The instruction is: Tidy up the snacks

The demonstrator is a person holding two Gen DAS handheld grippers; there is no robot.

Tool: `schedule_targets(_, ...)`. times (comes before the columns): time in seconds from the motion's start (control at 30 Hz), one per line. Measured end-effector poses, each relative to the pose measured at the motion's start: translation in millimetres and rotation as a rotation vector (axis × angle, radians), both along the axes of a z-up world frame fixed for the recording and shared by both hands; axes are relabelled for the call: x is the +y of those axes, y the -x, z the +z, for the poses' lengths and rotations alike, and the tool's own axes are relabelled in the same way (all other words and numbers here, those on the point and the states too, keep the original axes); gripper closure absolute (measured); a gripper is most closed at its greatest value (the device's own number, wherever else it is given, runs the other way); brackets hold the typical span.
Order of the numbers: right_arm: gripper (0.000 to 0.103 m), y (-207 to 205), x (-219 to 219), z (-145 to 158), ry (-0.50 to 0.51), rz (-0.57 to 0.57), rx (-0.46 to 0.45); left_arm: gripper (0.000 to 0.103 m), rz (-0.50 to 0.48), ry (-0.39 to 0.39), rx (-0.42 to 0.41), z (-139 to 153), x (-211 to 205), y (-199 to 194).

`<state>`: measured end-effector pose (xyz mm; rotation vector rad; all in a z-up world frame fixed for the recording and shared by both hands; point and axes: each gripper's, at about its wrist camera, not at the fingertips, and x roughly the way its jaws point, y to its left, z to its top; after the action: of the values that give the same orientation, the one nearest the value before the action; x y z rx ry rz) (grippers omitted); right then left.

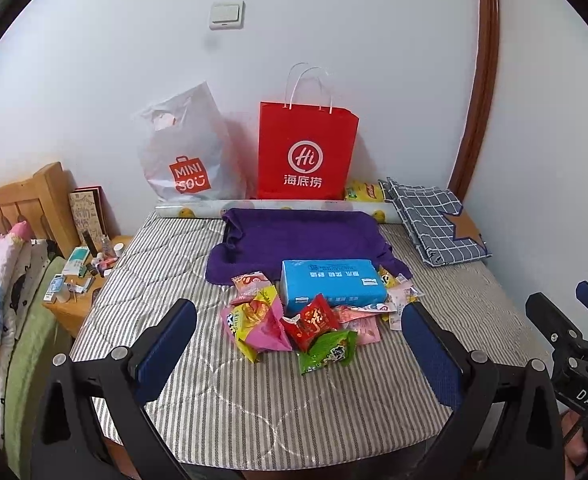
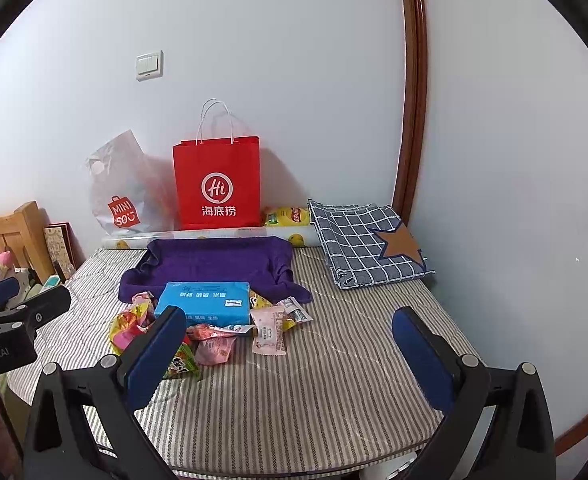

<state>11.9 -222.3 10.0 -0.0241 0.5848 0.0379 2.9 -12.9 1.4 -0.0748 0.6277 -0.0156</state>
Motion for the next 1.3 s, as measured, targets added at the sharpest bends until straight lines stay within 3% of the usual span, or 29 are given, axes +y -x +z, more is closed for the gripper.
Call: schedule_targets(1.3,0.000,1.6,1.8,-1.6,-0.001,-0.015,-0.001,0.002,0.000,-0.010,0.025,-5.1,-8.0,-1.8)
